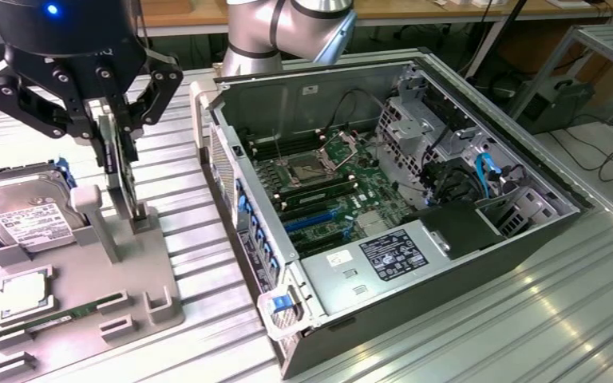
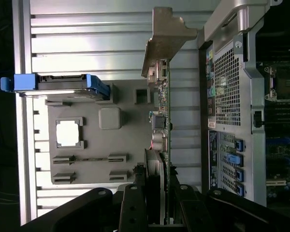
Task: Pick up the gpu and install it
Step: 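Pick up the gpu and move the gpu toward the slot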
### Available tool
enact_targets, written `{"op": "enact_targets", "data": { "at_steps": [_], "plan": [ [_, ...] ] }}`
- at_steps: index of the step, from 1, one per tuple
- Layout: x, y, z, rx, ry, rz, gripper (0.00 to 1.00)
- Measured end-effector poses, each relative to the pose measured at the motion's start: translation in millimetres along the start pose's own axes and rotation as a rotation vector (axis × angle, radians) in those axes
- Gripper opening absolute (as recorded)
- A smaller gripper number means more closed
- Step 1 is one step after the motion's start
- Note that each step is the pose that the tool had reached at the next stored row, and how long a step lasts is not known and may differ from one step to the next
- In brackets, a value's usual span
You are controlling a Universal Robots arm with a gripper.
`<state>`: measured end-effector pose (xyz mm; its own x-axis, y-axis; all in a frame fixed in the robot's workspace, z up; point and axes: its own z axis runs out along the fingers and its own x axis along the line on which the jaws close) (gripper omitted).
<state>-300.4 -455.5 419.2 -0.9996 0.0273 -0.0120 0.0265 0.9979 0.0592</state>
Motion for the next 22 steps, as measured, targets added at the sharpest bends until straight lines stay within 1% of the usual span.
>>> {"op": "enact_targets", "data": {
  "at_steps": [7,22],
  "plan": [
    [-0.1,0.6,-10.0,0.0001,0.0,0.0,0.28],
    [-0.2,0.7,-10.5,0.0002,-0.0005,0.0,0.28]
  ]
}}
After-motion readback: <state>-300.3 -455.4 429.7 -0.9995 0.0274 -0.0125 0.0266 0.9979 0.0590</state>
